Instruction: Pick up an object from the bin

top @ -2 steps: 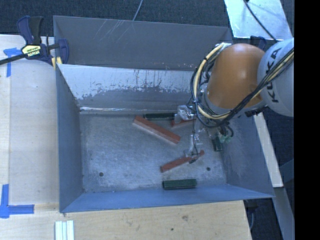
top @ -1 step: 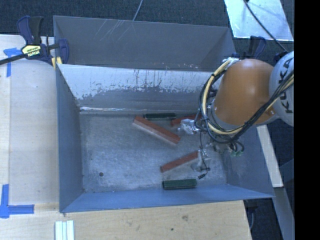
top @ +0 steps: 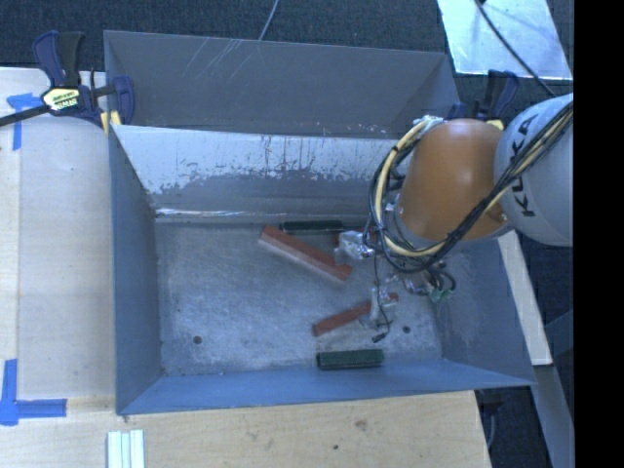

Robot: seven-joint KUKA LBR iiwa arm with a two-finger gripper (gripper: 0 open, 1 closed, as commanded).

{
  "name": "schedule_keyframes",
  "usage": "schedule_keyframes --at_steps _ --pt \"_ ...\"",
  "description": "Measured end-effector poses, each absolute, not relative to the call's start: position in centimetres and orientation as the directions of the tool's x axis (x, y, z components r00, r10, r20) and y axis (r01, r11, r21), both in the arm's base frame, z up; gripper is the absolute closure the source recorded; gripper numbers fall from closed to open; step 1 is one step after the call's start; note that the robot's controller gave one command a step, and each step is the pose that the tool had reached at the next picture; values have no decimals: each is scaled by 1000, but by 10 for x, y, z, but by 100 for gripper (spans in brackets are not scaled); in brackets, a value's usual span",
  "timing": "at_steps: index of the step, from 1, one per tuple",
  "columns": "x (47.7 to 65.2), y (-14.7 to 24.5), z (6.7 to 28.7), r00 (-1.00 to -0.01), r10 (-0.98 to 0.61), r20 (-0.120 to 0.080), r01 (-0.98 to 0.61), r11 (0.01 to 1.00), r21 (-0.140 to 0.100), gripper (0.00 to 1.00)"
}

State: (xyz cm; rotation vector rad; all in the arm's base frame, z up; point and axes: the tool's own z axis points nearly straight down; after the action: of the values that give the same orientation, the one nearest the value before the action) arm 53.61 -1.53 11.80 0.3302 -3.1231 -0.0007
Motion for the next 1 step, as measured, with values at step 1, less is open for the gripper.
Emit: schedule_keyframes --at_steps 1 --pt "530 -12 89 -958 -288 -3 -288 958 -1 0"
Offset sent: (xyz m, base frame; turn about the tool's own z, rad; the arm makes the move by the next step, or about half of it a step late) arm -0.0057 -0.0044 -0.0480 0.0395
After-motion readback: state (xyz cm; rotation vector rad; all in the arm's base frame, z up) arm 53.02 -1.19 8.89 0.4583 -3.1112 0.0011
